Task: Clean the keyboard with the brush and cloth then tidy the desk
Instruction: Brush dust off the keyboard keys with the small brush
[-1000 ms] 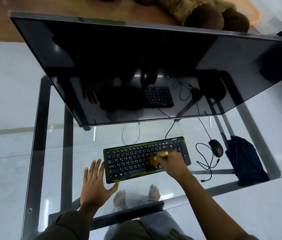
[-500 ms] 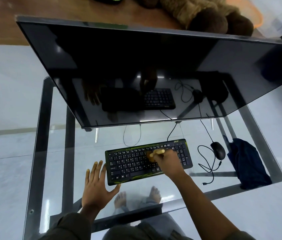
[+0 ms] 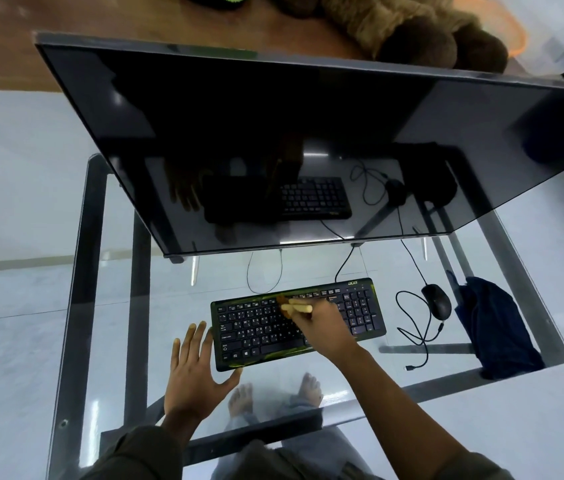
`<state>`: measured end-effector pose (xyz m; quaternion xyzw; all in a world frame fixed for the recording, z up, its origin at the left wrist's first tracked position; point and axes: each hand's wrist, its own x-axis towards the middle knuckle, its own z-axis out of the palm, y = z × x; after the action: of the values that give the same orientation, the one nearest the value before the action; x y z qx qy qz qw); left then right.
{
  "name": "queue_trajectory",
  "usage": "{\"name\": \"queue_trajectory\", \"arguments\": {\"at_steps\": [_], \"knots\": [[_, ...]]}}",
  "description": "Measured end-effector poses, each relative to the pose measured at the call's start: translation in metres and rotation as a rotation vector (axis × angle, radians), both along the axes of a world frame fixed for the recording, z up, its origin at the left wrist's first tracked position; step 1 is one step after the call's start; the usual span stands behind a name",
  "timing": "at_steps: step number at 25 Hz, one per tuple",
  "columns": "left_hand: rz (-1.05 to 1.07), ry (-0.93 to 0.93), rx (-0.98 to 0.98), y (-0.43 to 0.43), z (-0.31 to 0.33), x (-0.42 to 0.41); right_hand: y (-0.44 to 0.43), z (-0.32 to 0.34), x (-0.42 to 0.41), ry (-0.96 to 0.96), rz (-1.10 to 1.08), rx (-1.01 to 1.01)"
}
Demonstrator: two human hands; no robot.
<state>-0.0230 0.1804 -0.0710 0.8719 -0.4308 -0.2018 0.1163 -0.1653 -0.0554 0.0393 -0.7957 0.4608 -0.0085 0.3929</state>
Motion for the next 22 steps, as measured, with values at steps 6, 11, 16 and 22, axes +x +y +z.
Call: {"name": "queue_trajectory", "arguments": {"at_steps": [6,11,16,22], "knots": [[-0.004,-0.005,-0.014,0.002,-0.001,0.001,-0.01,-0.002,-0.019,0.049,-0.084,-0.145],[-0.002,0.0,-0.02,0.004,-0.001,0.001,-0.018,-0.001,-0.024,0.057,-0.125,-0.19],[-0.005,0.003,-0.02,0.004,-0.002,0.002,-0.034,0.0,-0.034,0.198,-0.241,-0.201],[-0.009,0.002,-0.021,0.004,0.0,0.002,-0.043,0.005,-0.047,0.162,-0.231,-0.169]]}}
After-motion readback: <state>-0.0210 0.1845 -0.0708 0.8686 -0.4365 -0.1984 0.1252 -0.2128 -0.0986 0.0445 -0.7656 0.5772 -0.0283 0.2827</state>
